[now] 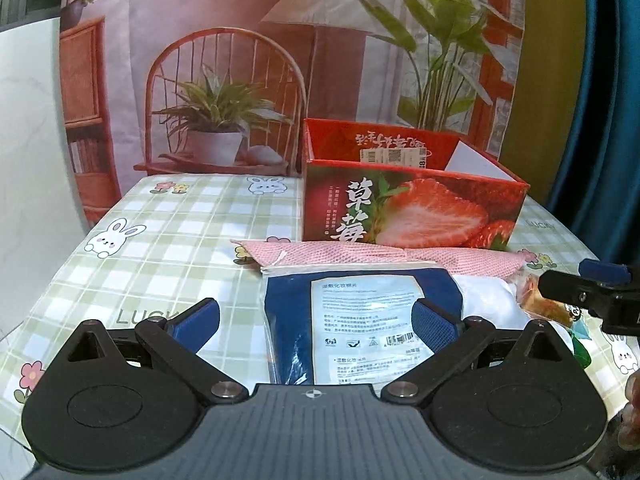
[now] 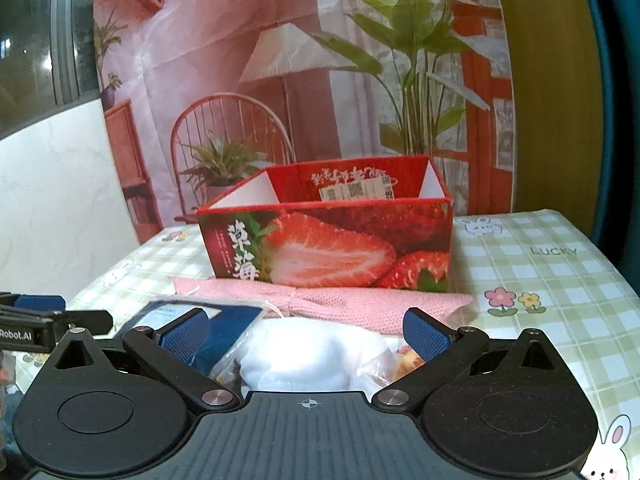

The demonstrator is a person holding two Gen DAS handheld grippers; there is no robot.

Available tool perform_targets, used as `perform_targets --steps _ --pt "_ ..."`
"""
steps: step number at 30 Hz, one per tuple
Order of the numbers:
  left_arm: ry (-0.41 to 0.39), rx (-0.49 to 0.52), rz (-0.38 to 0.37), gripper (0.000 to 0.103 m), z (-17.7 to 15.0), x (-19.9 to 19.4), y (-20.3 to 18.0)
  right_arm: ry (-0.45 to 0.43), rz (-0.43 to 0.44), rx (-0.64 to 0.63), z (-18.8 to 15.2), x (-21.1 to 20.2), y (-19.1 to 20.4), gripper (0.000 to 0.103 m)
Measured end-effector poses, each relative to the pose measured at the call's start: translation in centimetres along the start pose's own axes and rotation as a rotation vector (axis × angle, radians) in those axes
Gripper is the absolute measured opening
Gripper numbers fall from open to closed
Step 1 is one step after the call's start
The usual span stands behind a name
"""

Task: Organize soft objects
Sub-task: 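Move both grippers back to the pile above the blue labelled packet, then close the left gripper on the blue packet while the right gripper also grasps it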

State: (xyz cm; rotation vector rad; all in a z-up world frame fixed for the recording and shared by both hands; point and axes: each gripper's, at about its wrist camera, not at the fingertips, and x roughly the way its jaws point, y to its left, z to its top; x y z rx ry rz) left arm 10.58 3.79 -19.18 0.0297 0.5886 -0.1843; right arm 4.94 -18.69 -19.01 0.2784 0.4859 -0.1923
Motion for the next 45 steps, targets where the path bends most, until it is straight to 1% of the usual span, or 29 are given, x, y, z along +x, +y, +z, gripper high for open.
perform_targets --steps 9,16,19,21,22,23,24,25,26,27,29,30,34,35,37,39,42,43,44,45 --pt "0.030 -0.031 -0.025 0.101 -0.2 0.3 0.3 0.025 -0.005 -0.001 -0.3 0.2 0.1 0.103" --pt "0.052 -0.029 -0.059 0.090 -0.6 0.9 -0.1 0.039 0.029 0.001 -0.4 0.6 0.1 0.103" --pt "0.067 -0.060 -0.063 0.085 -0.8 1.1 0.4 0.042 0.046 -0.002 -0.5 0.5 0.2 0.102" --pt "0.082 -0.093 -0.068 0.080 -1.0 1.4 1.0 0.050 0.064 -0.006 -0.5 0.6 0.3 0.098" --pt "0.090 -0.110 -0.073 0.074 -1.1 1.6 1.3 0.057 0.074 -0.010 -0.6 0.6 0.4 0.094" --pt "0.099 -0.127 -0.084 0.065 -1.2 1.9 1.6 0.064 0.083 -0.014 -0.6 0.7 0.5 0.090" --pt "0.112 -0.144 -0.100 0.061 -1.3 2.1 1.9 0.072 0.094 -0.017 -0.7 0.8 0.6 0.088" --pt "0.125 -0.157 -0.112 0.054 -1.4 2.4 2.0 0.080 0.104 -0.021 -0.8 0.9 0.8 0.085" --pt "0.137 -0.168 -0.125 0.051 -1.6 2.7 2.1 0.088 0.115 -0.024 -0.8 1.0 0.9 0.081" --pt "0.149 -0.178 -0.138 0.051 -1.7 3.0 2.2 0.096 0.126 -0.028 -0.9 1.1 1.0 0.079" --pt "0.158 -0.185 -0.155 0.051 -1.9 3.3 2.1 0.111 0.152 -0.034 -1.0 1.3 1.2 0.072" --pt "0.160 -0.186 -0.161 0.050 -1.9 3.4 2.0 0.118 0.164 -0.037 -1.1 1.4 1.4 0.071" --pt "0.155 -0.178 -0.204 0.044 -1.9 3.5 1.6 0.147 0.201 -0.045 -1.4 1.7 1.8 0.062" --pt "0.153 -0.176 -0.216 0.044 -1.9 3.6 1.5 0.155 0.210 -0.046 -1.4 1.8 1.9 0.060" --pt "0.155 -0.161 -0.240 0.044 -1.9 3.7 0.9 0.168 0.225 -0.047 -1.6 1.9 2.2 0.056" --pt "0.159 -0.135 -0.258 0.044 -1.9 3.8 0.3 0.187 0.230 -0.049 -1.8 2.1 2.3 0.056" --pt "0.167 -0.115 -0.249 0.044 -2.0 3.9 0.0 0.222 0.235 -0.044 -2.1 2.5 2.2 0.054" --pt "0.169 -0.121 -0.241 0.045 -2.0 3.9 0.1 0.230 0.238 -0.043 -2.2 2.6 2.2 0.051" --pt "0.172 -0.133 -0.232 0.045 -2.2 3.7 0.5 0.236 0.239 -0.043 -2.3 2.6 2.2 0.045" --pt "0.176 -0.143 -0.224 0.045 -2.2 3.8 0.7 0.239 0.241 -0.042 -2.3 2.7 2.2 0.042"
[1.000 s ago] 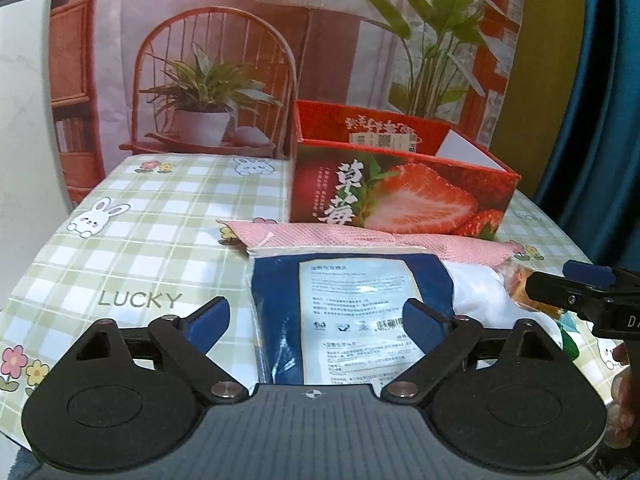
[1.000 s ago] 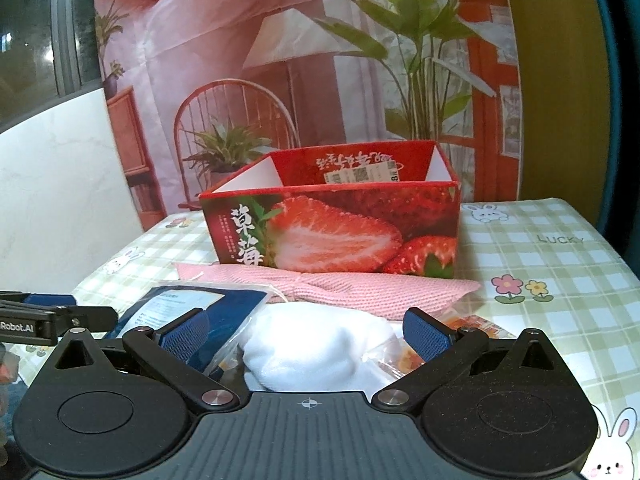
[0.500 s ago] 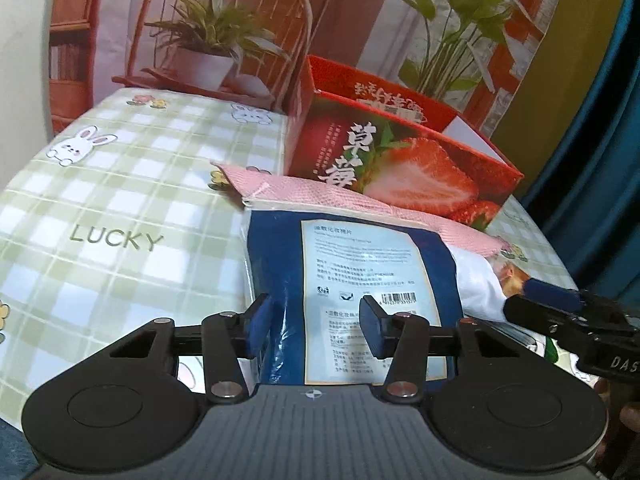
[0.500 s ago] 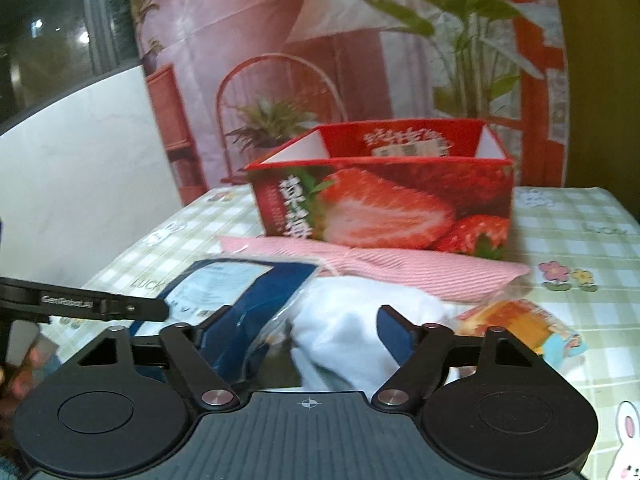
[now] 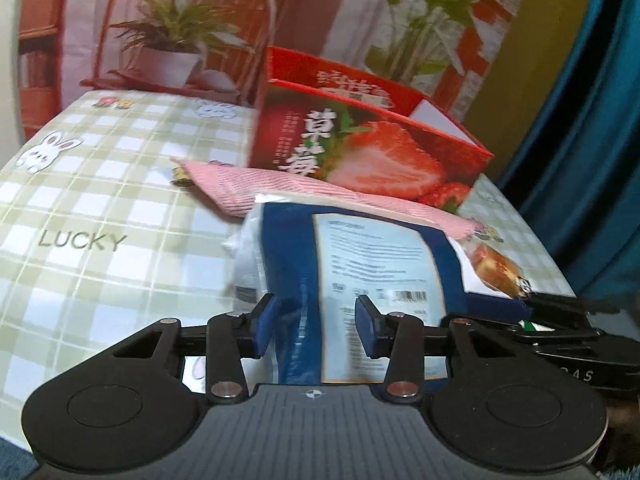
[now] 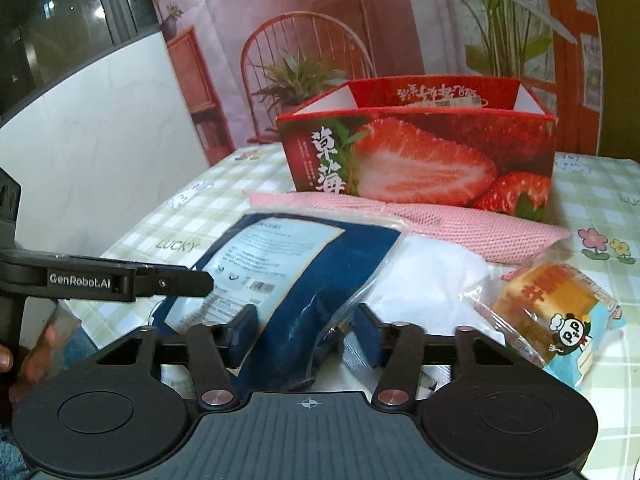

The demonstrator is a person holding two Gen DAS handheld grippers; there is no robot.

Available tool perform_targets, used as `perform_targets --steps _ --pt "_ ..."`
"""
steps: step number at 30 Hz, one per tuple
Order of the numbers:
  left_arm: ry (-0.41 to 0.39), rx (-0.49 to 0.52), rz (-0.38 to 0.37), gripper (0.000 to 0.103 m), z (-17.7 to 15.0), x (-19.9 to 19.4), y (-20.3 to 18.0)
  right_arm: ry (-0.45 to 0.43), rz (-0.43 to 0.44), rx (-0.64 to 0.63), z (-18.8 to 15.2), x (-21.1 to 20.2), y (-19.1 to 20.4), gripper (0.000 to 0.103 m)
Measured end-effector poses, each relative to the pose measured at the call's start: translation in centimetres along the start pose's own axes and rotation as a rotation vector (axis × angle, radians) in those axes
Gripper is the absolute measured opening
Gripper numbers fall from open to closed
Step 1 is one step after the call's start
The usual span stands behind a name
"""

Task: Organize soft objects
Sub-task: 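Close the left gripper on the blue packet while the right gripper also grasps it, then lift the blue packet with both grippers and carry it over the red box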

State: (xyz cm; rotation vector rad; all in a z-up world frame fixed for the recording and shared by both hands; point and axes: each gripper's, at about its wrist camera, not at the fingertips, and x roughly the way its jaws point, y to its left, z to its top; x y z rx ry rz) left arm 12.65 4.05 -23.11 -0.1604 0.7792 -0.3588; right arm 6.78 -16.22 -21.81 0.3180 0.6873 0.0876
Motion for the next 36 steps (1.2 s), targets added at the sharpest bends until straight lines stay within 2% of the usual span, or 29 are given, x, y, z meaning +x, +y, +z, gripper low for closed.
perform_targets --steps 2,5,10,11,12,14,16,28,32,36 --pt "0.004 -0.021 0.010 0.049 0.0 -0.1 0.5 0.007 0.008 0.007 0.0 0.1 -0.1 0.030" --pt "0.026 -0.030 -0.001 0.051 -0.1 0.1 0.8 0.011 0.010 0.017 0.0 0.2 -0.3 0.027" --pt "0.043 0.016 -0.017 0.050 -0.3 0.4 -0.1 0.010 0.007 0.026 0.0 0.1 -0.5 0.027" --pt "0.037 0.018 -0.010 0.047 -0.4 0.3 -0.1 0.011 0.007 0.026 0.0 0.1 -0.5 0.027" --pt "0.035 0.016 -0.005 0.044 -0.4 0.3 0.1 0.013 0.009 0.028 0.0 0.1 -0.5 0.028" --pt "0.040 -0.002 -0.007 0.041 -0.4 0.4 0.4 0.023 0.020 0.033 -0.1 0.2 -0.5 0.038" --pt "0.043 -0.010 -0.009 0.041 -0.4 0.5 0.5 0.038 0.037 0.035 -0.1 0.3 -0.4 0.039" --pt "0.049 0.000 -0.030 0.041 -0.7 0.5 0.1 0.084 0.070 0.065 -0.3 1.0 -0.5 0.037" --pt "0.032 0.014 -0.045 0.041 -0.7 0.2 -0.2 0.067 0.075 0.060 -0.2 0.8 -0.5 0.031" --pt "0.023 0.011 -0.059 0.041 -0.6 0.0 -0.1 0.047 0.068 0.047 -0.3 0.4 -0.3 0.030"
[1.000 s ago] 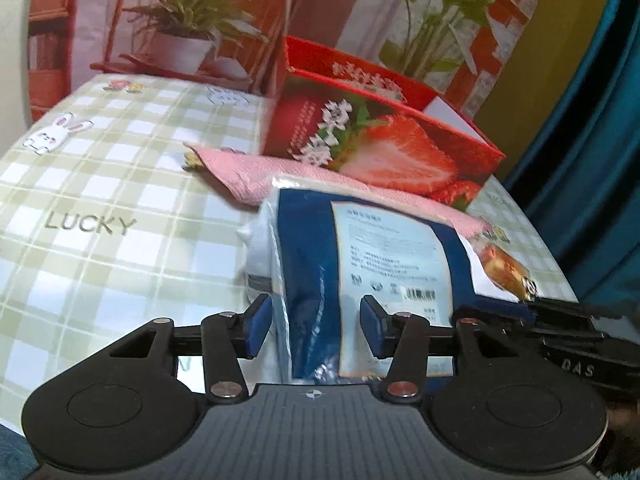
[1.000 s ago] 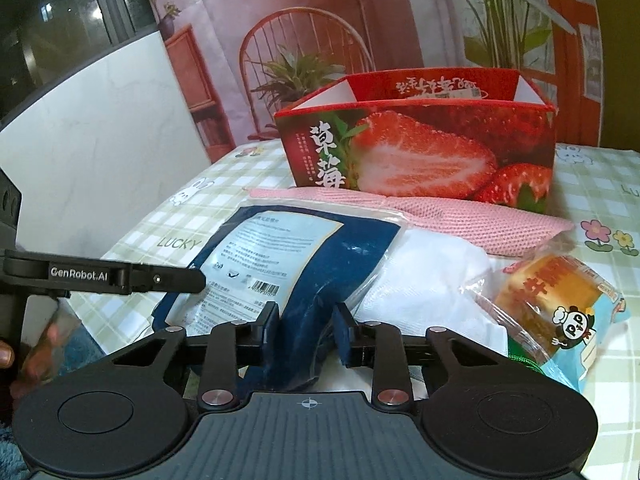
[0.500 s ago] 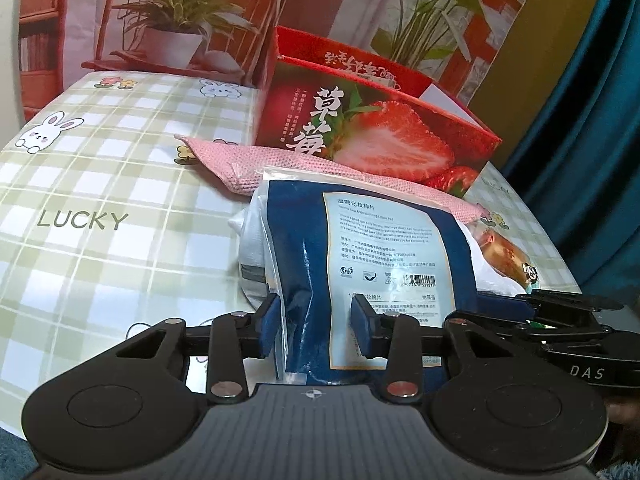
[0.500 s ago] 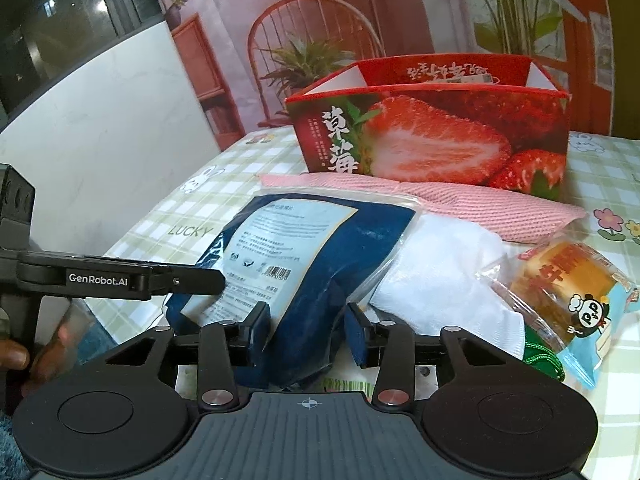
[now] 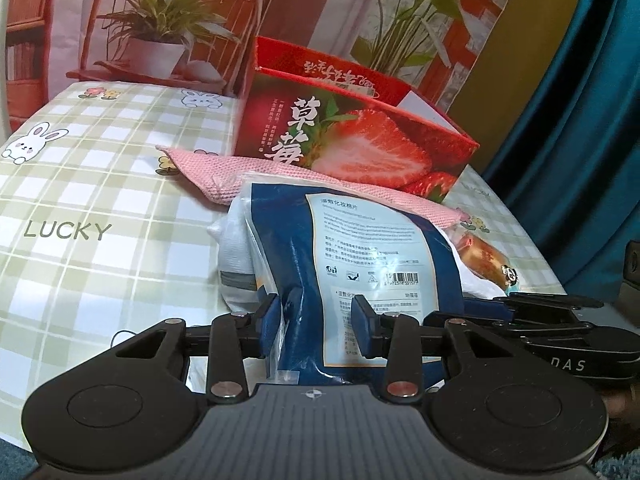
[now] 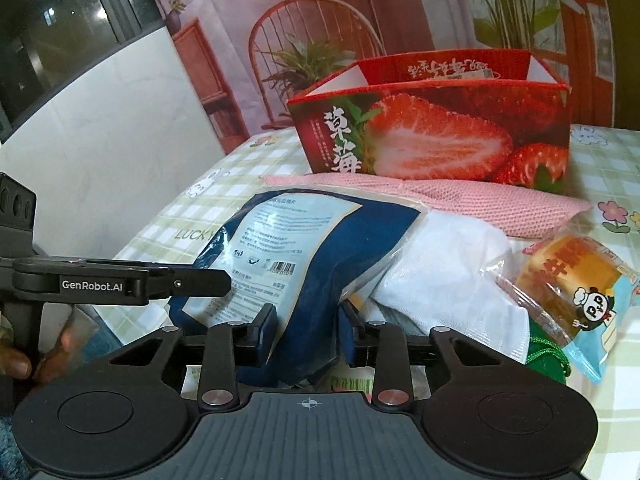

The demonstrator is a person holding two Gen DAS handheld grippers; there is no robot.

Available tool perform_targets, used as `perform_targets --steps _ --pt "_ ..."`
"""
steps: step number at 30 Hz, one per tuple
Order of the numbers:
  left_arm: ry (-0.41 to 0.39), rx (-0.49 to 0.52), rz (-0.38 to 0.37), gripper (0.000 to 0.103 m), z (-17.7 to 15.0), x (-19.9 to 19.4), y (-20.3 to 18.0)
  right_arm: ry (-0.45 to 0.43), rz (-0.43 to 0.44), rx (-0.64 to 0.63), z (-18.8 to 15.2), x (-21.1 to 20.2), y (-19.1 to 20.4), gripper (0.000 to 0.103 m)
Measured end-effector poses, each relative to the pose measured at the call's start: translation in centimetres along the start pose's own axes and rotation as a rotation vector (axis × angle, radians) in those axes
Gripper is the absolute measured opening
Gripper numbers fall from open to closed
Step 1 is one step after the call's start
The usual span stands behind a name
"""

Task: Organize soft objects
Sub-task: 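Lift the blue packet with both grippers and carry it over the red box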

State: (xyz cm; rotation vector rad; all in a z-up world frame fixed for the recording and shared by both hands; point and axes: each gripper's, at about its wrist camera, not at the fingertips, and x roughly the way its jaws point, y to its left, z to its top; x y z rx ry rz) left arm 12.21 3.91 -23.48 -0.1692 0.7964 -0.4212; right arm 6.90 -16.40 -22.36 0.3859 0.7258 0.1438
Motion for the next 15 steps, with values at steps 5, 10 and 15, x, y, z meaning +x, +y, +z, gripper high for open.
perform_targets --steps 5,10,15 --pt "-0.021 0.009 -0.023 0.040 0.1 -0.4 0.0 -0.031 -0.013 -0.035 0.1 -0.6 0.4 0.029" --pt "-0.068 0.026 -0.058 0.040 0.5 -1.4 -0.2 -0.091 -0.026 -0.088 0.7 -1.7 1.0 0.029" --pt "-0.099 0.025 -0.075 0.040 1.4 -1.6 -0.5 -0.130 -0.034 -0.119 1.5 -2.3 1.0 0.028"
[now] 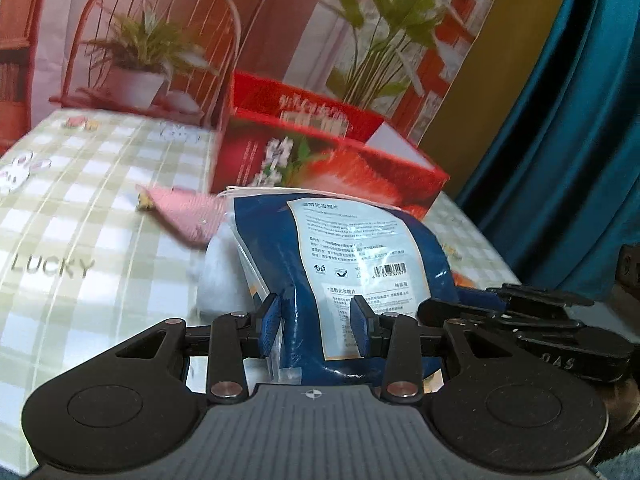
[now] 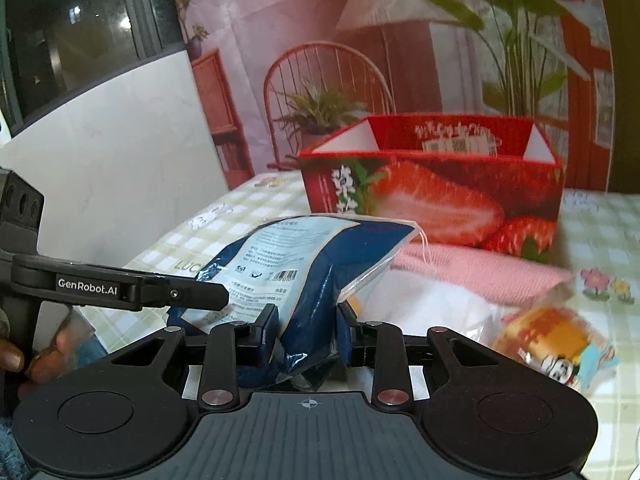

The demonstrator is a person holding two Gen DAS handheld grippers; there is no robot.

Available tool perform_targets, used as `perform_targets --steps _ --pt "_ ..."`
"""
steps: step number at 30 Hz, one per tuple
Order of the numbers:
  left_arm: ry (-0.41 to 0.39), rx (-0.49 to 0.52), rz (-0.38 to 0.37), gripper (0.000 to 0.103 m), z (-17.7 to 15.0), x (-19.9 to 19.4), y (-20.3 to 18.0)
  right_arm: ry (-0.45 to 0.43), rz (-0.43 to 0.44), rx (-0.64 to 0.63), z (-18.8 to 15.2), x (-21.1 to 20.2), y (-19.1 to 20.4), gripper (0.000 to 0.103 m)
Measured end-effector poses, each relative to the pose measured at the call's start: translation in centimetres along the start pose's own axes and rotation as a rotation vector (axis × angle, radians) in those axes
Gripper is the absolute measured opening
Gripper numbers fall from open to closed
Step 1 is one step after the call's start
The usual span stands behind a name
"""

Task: Organize soft objects
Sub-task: 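Lift the blue packet with both grippers and carry it over the red box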

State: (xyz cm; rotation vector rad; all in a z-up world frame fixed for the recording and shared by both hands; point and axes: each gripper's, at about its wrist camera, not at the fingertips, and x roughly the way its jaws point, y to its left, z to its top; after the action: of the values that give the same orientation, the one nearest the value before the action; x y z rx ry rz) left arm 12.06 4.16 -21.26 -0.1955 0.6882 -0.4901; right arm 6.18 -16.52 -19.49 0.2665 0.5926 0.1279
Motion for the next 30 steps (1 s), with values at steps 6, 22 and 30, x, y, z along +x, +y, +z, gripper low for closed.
perform_targets --steps 6,22,30 --pt "-0.062 0.076 -0.005 0.040 2.6 -0.4 -1.7 -0.041 -0.027 -0.038 1.1 -0.4 0.1 0.028" --pt "-0.128 0.101 -0.008 0.040 12.2 4.6 -2.6 -0.138 -0.070 -0.160 10.8 1.5 -3.3 0.028" --pt "-0.174 0.105 0.034 0.041 17.9 8.9 -2.3 -0.108 -0.097 -0.178 16.4 6.0 -5.9 0.029"
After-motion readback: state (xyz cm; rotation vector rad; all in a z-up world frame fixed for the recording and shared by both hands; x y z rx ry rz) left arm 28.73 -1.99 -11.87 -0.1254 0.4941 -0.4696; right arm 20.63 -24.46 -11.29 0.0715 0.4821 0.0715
